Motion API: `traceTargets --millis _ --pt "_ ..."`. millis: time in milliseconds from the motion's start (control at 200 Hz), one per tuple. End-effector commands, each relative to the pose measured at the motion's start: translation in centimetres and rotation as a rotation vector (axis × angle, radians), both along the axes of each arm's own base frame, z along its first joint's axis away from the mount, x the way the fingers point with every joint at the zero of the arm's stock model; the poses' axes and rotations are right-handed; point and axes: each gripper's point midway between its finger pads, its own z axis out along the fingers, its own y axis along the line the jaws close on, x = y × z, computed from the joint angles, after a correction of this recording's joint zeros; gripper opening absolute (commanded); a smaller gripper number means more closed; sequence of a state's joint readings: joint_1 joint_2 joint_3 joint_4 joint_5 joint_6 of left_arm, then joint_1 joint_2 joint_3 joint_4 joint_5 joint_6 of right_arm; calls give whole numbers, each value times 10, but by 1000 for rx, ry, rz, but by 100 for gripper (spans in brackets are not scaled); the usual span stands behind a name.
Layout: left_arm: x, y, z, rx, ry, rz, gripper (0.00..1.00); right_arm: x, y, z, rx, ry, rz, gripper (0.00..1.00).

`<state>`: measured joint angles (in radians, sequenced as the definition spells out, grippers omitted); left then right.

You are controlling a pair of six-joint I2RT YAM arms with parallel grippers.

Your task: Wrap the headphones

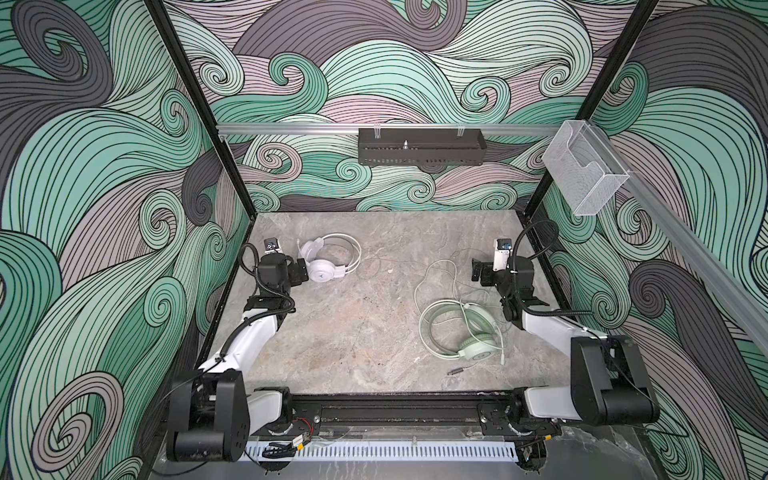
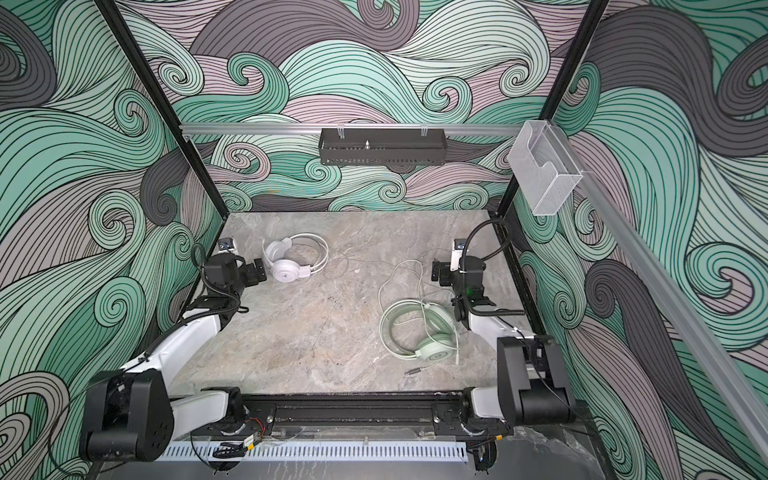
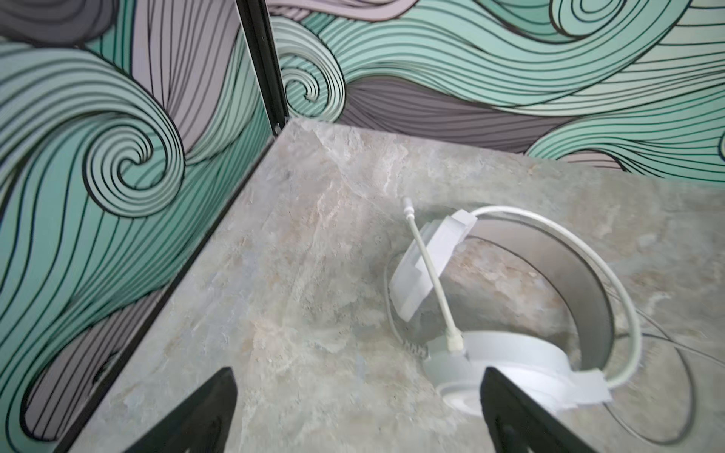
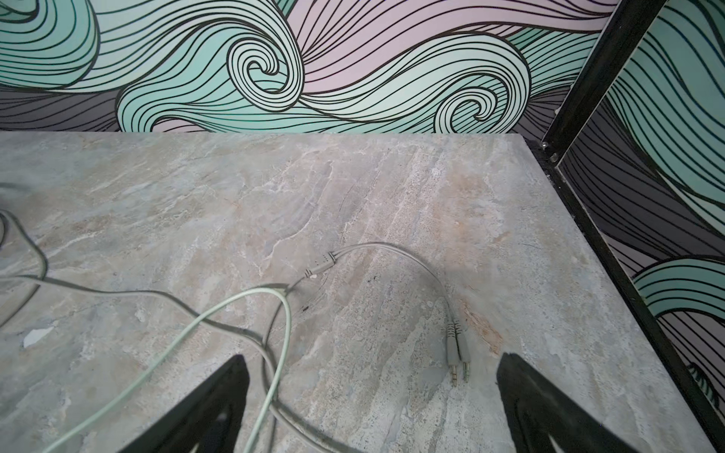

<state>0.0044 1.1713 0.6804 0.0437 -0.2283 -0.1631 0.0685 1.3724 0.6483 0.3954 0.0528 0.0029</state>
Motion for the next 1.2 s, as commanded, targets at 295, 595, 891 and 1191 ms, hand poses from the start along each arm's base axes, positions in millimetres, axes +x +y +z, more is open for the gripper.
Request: traceTargets --millis 295,595,891,1191 --pt "-10 -89 34 -237 260 -166 98 29 41 -1 110 360 -49 99" --pt "69 -137 16 -328 438 -211 98 44 71 6 72 437 -43 99" --pt "136 -136 -33 -235 633 -123 94 43 82 14 43 454 18 99" --pt "158 -156 -46 -277 611 -173 87 51 100 24 15 432 64 99"
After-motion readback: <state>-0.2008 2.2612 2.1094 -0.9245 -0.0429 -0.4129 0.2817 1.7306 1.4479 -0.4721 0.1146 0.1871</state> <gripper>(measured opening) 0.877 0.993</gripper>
